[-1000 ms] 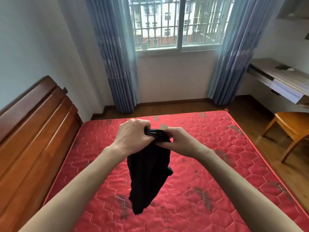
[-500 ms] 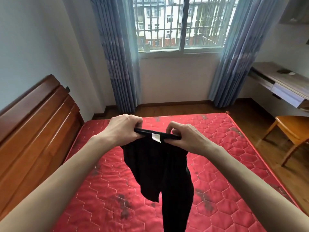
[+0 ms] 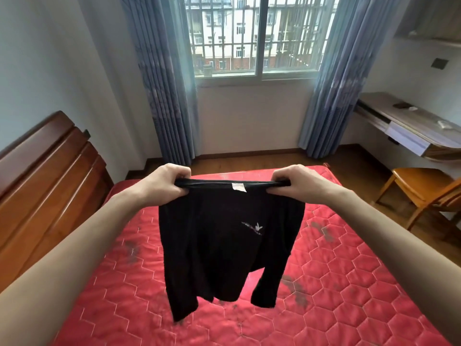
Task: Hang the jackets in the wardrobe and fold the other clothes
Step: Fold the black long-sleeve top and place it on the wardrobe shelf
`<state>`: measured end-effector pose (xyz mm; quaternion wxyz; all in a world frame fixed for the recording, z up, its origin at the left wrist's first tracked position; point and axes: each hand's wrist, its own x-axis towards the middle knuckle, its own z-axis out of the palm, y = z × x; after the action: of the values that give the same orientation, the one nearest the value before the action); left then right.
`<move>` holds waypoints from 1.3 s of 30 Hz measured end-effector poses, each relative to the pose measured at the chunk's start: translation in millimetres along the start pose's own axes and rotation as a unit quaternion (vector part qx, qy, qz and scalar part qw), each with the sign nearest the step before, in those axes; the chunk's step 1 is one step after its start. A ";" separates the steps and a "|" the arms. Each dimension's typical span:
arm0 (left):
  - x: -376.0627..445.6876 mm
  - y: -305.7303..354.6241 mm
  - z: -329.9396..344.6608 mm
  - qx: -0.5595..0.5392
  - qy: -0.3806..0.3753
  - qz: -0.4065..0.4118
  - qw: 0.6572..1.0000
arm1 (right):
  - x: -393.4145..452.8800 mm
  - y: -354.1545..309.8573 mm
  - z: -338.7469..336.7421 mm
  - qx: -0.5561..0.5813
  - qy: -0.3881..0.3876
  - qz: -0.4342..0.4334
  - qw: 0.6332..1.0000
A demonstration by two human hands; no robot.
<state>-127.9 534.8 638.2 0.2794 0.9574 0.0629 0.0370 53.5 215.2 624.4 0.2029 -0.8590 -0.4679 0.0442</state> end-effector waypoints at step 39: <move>-33.2 -68.2 95.9 -0.229 0.051 -0.116 0.965 | -78.5 106.6 73.3 0.116 0.202 0.142 0.962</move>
<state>-157.4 536.3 519.6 0.4904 0.8507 0.1771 0.0666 74.0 122.1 506.9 0.3829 -0.8785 -0.2816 -0.0481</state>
